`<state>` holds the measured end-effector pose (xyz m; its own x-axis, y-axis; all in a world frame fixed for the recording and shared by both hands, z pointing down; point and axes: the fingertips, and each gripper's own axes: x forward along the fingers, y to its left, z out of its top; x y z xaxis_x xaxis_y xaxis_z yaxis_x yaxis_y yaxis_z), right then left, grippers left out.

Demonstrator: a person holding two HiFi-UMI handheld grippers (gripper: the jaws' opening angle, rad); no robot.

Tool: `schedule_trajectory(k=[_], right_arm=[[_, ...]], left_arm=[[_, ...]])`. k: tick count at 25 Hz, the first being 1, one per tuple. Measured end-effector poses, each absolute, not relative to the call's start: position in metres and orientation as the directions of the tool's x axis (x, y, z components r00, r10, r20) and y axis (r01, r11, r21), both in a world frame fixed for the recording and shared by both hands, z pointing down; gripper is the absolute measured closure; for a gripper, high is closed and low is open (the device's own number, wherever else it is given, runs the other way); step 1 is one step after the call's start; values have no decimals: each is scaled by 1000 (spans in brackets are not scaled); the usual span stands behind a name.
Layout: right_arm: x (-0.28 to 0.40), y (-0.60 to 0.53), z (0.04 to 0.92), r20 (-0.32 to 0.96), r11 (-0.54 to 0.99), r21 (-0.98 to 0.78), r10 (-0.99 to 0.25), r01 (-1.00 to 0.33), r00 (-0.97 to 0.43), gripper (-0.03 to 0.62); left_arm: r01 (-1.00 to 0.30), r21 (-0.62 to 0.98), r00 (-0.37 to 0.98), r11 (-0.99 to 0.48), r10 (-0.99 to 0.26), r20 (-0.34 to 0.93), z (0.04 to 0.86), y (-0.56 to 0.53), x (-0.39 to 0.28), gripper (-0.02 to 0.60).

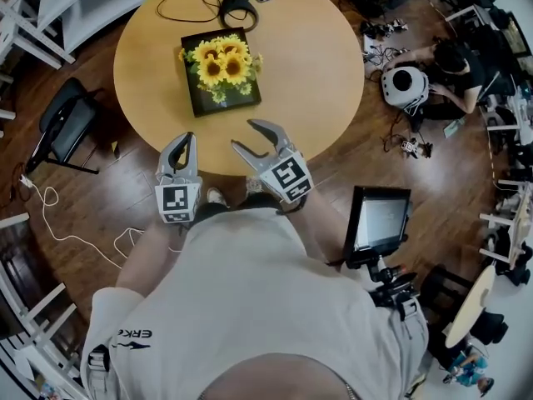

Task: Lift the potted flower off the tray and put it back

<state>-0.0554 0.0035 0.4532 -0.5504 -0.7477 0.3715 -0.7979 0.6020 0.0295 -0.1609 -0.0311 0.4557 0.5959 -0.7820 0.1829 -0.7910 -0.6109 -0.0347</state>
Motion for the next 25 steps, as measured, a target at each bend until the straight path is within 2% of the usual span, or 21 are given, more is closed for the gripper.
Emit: schedule_trajectory(k=[2,9,16,25], right_arm=[[-52,18,454,370,599,20,-749,-801,-550,362],[-28,65,450,338,568,-30,-769,-823,-543,507],[15,98,456,325,575,-68,-760,-816,-563,559],[16,115,445,286,593,-80,-756,-801,-589,579]], left_arm=[[-800,-22,586,-600,-788,187,456,-18,-159,580],[-841,-11,527,-540,-825,205,457,29,-152,580],[-870,-11,478,-492,-850,223,455,70,-122,580],[-863,37,498,-505,-833,242,450,96,-99,580]])
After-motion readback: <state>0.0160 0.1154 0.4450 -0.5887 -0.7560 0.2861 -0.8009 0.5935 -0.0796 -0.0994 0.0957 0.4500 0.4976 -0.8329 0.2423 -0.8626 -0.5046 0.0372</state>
